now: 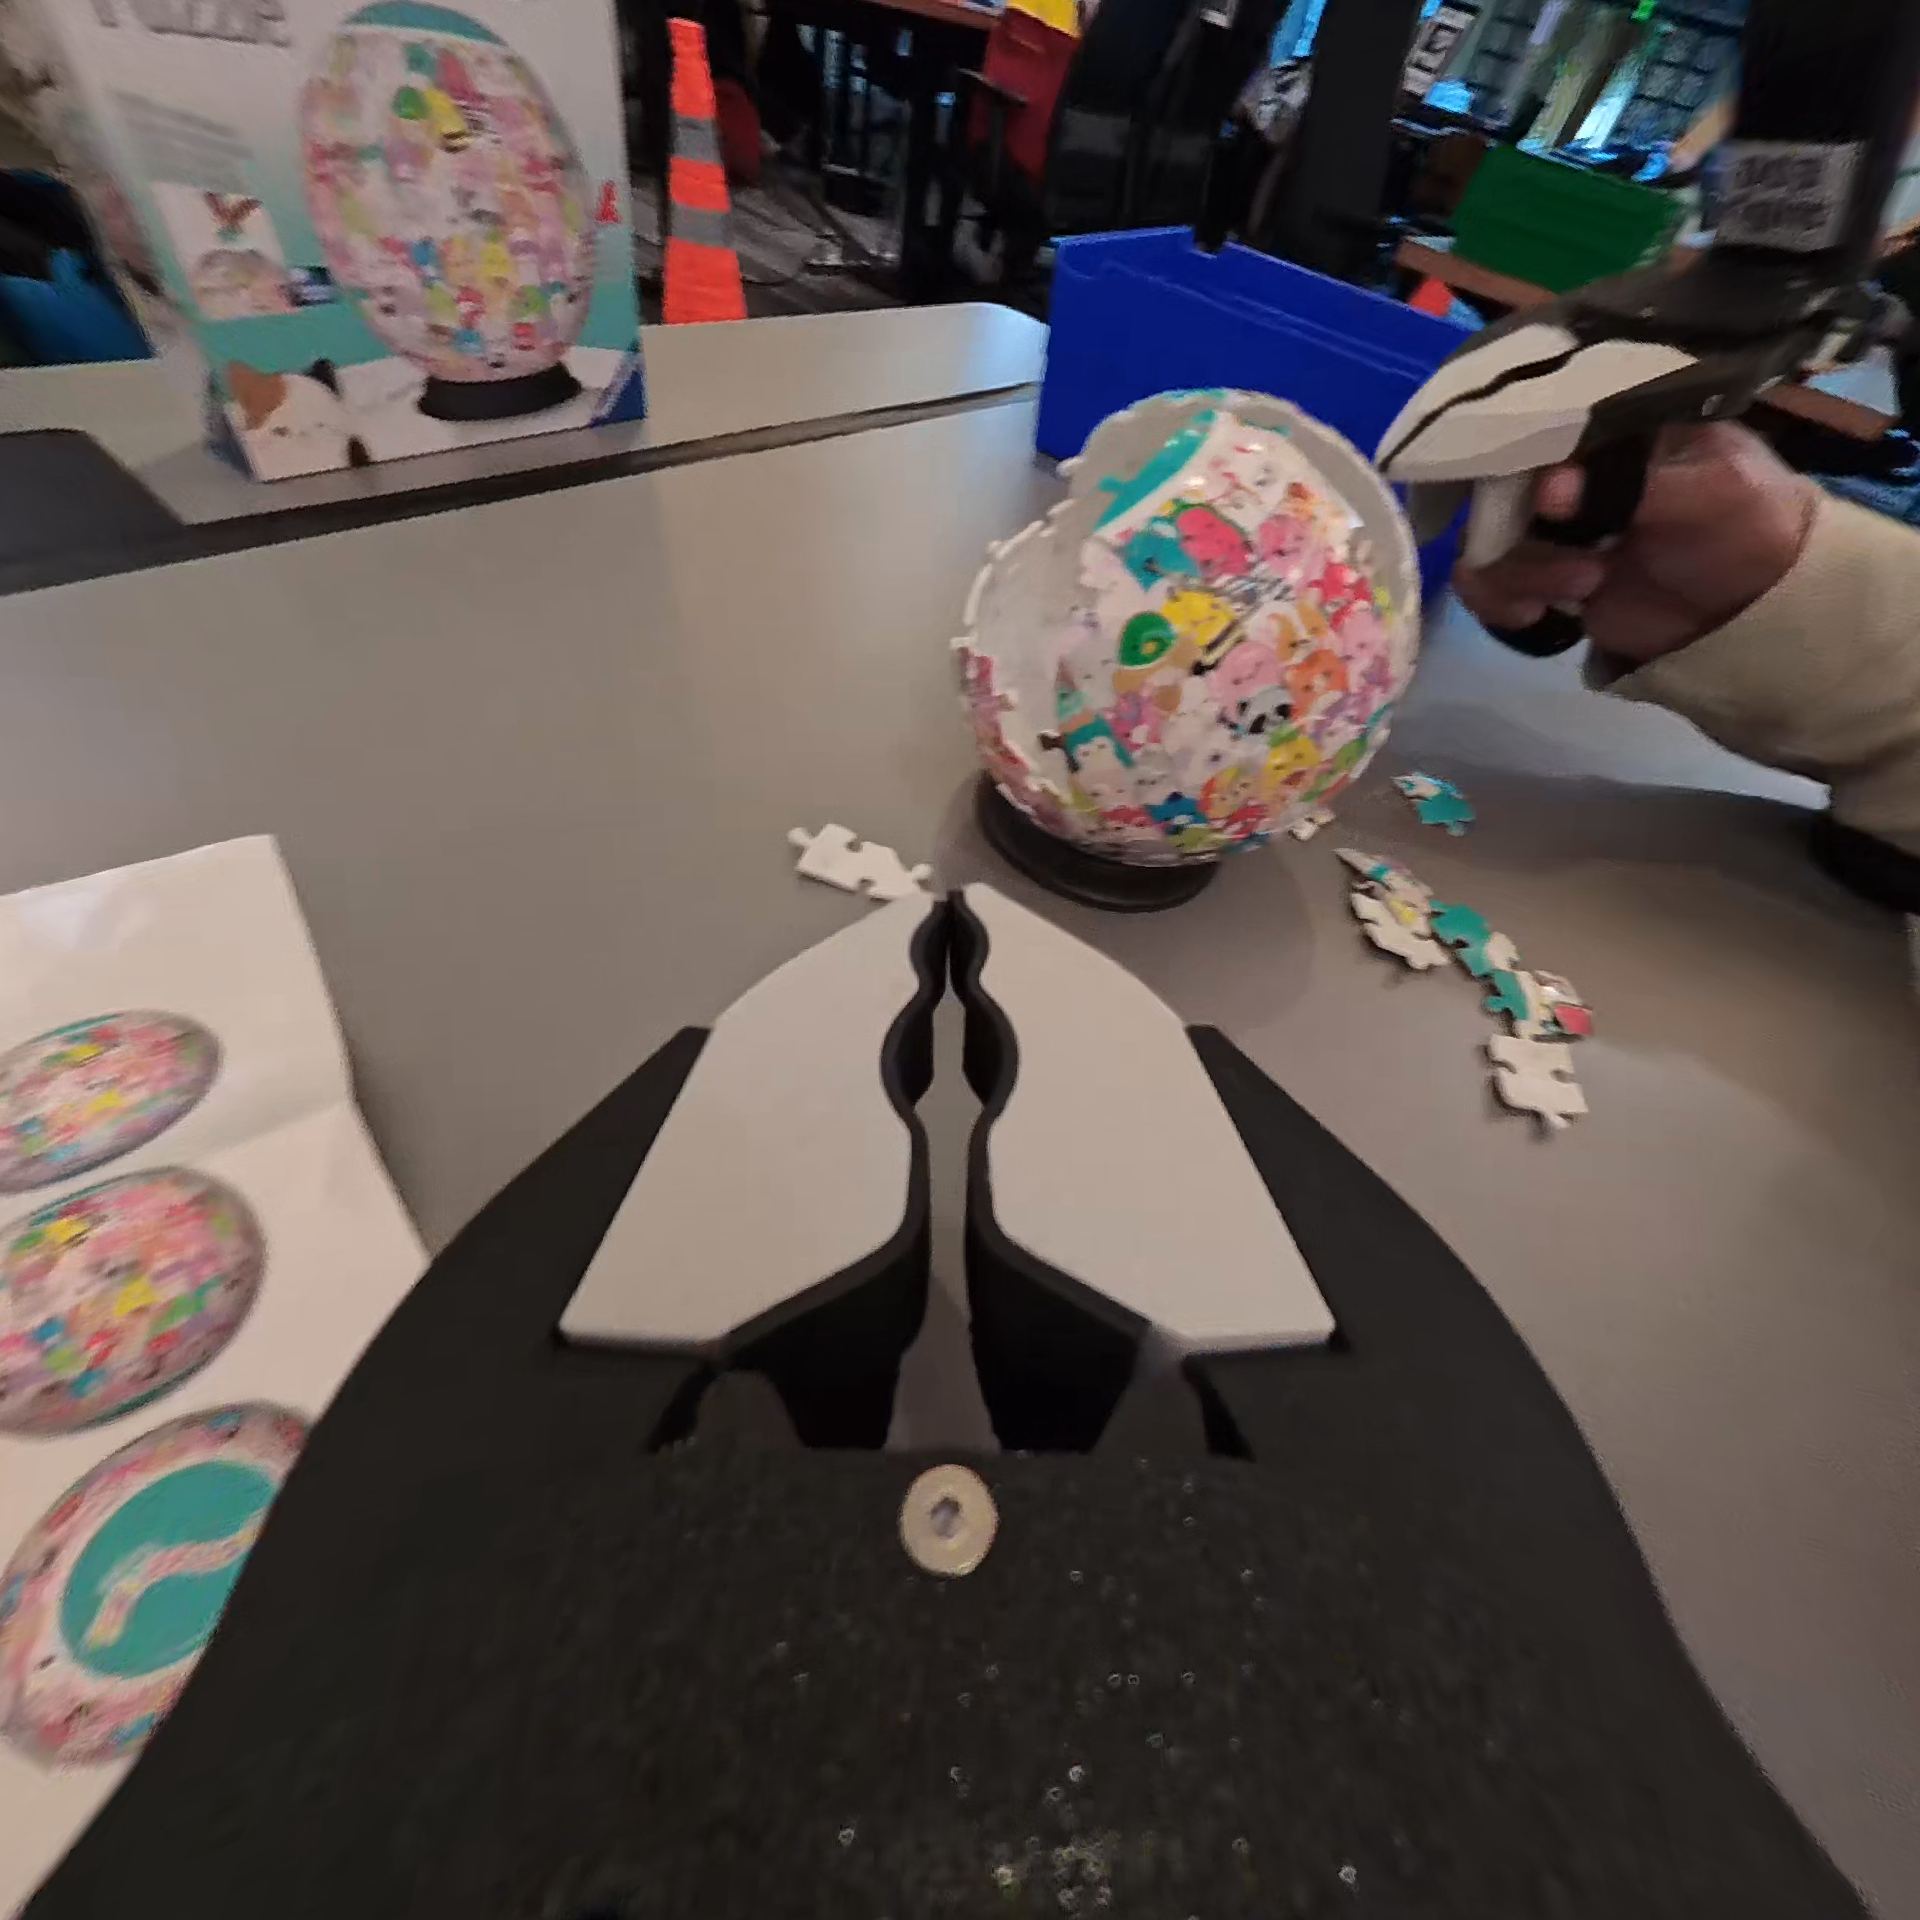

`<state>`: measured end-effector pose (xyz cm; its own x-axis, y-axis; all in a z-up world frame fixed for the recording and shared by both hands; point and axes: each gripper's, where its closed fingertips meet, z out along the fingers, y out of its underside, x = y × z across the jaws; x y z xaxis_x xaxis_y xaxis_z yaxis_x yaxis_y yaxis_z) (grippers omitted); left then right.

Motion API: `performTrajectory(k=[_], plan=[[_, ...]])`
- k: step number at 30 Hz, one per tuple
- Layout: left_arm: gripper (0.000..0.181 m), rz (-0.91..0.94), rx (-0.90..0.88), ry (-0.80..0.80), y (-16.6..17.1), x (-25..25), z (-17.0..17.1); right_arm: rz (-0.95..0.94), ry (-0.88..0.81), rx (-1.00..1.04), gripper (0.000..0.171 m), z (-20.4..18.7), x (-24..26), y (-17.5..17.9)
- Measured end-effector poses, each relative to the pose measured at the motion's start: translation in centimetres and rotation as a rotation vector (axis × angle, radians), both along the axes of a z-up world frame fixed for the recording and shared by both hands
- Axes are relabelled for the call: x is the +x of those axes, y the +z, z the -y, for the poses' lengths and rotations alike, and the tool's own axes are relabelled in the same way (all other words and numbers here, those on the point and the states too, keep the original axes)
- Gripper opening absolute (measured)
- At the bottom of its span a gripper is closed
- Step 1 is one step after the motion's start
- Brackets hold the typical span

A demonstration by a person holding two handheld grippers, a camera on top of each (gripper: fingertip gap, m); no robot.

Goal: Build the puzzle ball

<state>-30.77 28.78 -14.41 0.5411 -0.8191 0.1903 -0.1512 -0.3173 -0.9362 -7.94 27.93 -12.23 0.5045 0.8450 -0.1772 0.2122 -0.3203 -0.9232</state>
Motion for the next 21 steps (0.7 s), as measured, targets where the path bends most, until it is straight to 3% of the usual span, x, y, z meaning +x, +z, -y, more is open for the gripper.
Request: performTrajectory(k=[2, 5, 10, 13, 18, 21], plan=[[0.0, 0.014, 0.016, 0.046, -0.2, -0.8, -0.6, 0.088, -0.071, 0.107, 0.0, -1.5, 1.3, 0.2], [0.0, 0.051, 0.029, 0.076, 0.5, -1.6, -0.8, -0.056, -0.056, 0.061, 0.0, -2.3, 1.3, 1.1], [0.0, 0.068, 0.071, 0.065, 2.2, -2.1, 0.4, -0.116, -0.025, 0.048, 0.0, -2.2, 0.9, 2.2], [0.0, 0.077, 0.074, 0.029, 2.4, -1.8, 1.5, -0.133, 0.03, 0.058, 0.0, -0.2, 0.3, 2.1], [0.0, 0.091, 0.058, -0.051, 0.9, -1.0, 2.9, 0.065, 0.12, 0.019, 0.0, 5.0, -0.7, -1.7], [0.0, 0.093, 0.097, -0.047, 1.1, -1.4, 2.4, 0.165, 0.14, -0.11, 0.0, 8.7, -1.4, -4.9]])
